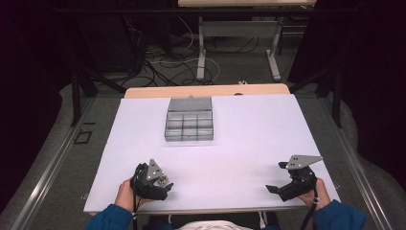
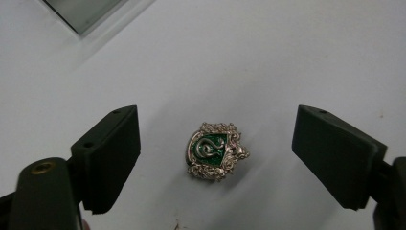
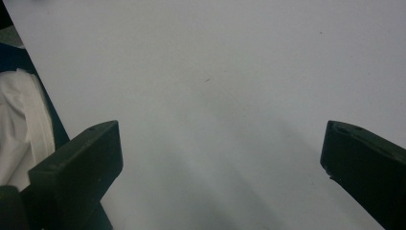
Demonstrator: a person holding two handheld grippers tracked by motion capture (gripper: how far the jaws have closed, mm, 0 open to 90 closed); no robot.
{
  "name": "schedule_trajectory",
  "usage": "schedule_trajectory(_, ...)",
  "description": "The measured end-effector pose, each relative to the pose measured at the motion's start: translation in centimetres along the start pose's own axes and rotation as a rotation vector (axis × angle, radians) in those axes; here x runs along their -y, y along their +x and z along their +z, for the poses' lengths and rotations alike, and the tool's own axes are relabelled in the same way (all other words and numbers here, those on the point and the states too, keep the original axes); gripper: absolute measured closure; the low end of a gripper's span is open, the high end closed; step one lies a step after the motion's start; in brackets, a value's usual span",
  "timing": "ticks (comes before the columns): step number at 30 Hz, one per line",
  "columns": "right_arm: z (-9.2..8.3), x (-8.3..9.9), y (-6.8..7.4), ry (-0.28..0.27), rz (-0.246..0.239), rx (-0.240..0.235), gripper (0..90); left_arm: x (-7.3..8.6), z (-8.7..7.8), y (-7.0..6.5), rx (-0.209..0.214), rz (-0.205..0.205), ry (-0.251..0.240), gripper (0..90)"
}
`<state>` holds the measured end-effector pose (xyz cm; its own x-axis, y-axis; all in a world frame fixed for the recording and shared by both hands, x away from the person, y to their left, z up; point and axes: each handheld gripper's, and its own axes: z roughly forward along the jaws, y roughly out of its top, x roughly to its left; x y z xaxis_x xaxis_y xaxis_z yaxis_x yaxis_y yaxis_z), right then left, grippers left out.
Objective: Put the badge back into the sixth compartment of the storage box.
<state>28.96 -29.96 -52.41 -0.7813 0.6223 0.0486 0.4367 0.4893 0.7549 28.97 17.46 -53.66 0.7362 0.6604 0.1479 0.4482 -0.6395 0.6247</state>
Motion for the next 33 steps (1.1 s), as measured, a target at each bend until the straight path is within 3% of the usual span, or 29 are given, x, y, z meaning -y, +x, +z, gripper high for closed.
schedule_trajectory(2, 0.0, 0.0, 0.0, 0.001, 0.002, -0.001, 0.4, 0.0, 0.1, -0.1, 0.016, 0.004, 0.013, 25.9)
schedule_trajectory(4, 0.0, 0.0, 0.0, -0.004, -0.009, -0.001, 0.4, 0.0, 0.2, -0.1, 0.018, 0.005, 0.019, 27.4)
schedule_trajectory(5, 0.0, 0.0, 0.0, -0.006, -0.007, 0.003, 0.4, 0.0, 0.2, -0.1, 0.021, 0.006, 0.023, 33.9)
schedule_trajectory(12, 0.1, 0.0, 0.0, 0.004, 0.001, -0.01, 0.4, 0.1, 0.7, 0.0, 0.034, -0.021, 0.056, 47.2)
schedule_trajectory(21, 0.2, 0.1, -0.1, -0.005, -0.003, -0.01, 0.4, 0.2, 1.1, 0.3, 0.05, -0.038, 0.082, 54.9)
schedule_trajectory(33, 0.2, 0.1, 0.0, -0.006, -0.006, -0.009, 0.5, 0.3, 1.1, 0.4, 0.032, -0.062, 0.072, 62.1)
